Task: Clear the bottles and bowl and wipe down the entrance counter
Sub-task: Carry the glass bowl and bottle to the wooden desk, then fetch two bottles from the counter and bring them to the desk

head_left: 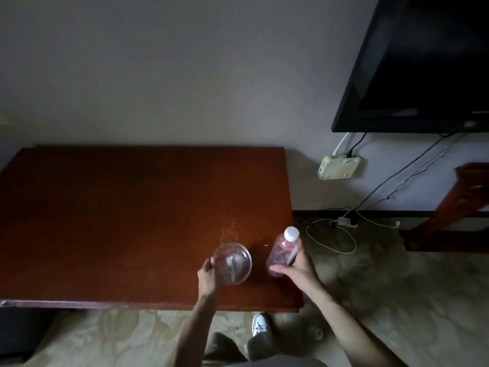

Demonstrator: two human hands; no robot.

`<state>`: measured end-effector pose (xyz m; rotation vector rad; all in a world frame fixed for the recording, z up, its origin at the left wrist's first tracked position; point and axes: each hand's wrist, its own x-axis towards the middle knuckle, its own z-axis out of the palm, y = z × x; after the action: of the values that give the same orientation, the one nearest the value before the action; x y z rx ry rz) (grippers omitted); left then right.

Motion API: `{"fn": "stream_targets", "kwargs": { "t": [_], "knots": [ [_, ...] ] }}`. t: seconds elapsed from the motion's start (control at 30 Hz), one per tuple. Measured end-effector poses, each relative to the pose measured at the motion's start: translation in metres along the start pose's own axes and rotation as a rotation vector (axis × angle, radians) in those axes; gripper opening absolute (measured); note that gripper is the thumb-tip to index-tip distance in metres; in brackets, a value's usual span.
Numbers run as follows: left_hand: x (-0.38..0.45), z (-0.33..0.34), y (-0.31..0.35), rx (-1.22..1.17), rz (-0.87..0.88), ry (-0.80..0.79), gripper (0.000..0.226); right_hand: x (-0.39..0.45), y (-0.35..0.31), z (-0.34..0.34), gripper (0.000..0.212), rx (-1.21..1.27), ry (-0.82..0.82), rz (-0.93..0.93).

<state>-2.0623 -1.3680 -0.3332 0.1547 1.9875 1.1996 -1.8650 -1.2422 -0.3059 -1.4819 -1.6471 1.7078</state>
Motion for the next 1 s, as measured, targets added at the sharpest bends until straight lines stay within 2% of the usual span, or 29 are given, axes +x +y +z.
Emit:
{"fn": "stream_targets", "kwargs": {
  "t": [0.1, 0.17, 0.23, 0.3, 0.33, 0.43, 0.53, 0.57, 0.63, 0.7, 0.73, 0.8, 0.9, 1.0],
  "knots": [
    [0.038, -0.001, -0.021, 0.008, 0.008, -0.054, 0.053, 0.006, -0.001, 0.017, 0.094, -0.010, 0.046, -0.004],
    [0.052, -0.002, -0.026, 0.008, -0.014, -0.067, 0.056, 0.012, 0.004, 0.029, 0.089, -0.046, 0.051, 0.002],
    [0.055, -0.006, -0.022, 0.050, -0.035, -0.096, 0.045, 0.011, 0.019, 0.042, 0.084, -0.052, 0.093, 0.003],
    [0.063, -0.009, -0.026, 0.077, -0.026, -0.115, 0.029, 0.012, 0.039, 0.053, 0.092, -0.022, 0.169, 0.017],
    [0.069, -0.010, -0.028, 0.081, -0.024, -0.125, 0.032, 0.009, 0.040, 0.056, 0.096, -0.021, 0.189, 0.028],
    [0.098, -0.010, -0.046, 0.177, 0.012, -0.172, 0.061, 0.003, 0.030, 0.060, 0.093, -0.043, 0.233, 0.023],
    [0.083, -0.016, -0.024, 0.318, 0.028, -0.167, 0.068, -0.004, 0.038, 0.056, 0.101, -0.128, 0.289, -0.026],
    [0.072, -0.022, -0.012, 0.349, 0.035, -0.151, 0.060, -0.008, 0.042, 0.053, 0.105, -0.146, 0.328, -0.034],
    [0.060, -0.031, -0.003, 0.340, 0.040, -0.081, 0.030, -0.017, 0.057, 0.046, 0.101, -0.166, 0.423, -0.032],
    [0.048, -0.044, -0.001, 0.286, 0.085, -0.060, 0.006, -0.030, 0.081, 0.038, 0.082, -0.161, 0.543, -0.027],
    [0.039, -0.050, -0.001, 0.253, 0.102, -0.087, 0.005, -0.040, 0.095, 0.036, 0.074, -0.151, 0.595, -0.012],
    [0.021, -0.062, -0.007, 0.167, 0.101, -0.180, 0.003, -0.068, 0.120, 0.033, 0.060, -0.121, 0.629, 0.070],
    [-0.010, -0.073, -0.024, 0.203, 0.192, -0.310, 0.019, -0.128, 0.159, 0.032, 0.028, -0.036, 0.583, 0.331],
    [-0.029, -0.068, -0.069, 0.474, 0.281, -0.550, 0.011, -0.194, 0.216, 0.040, 0.034, 0.078, 0.521, 0.613]
  ]
}}
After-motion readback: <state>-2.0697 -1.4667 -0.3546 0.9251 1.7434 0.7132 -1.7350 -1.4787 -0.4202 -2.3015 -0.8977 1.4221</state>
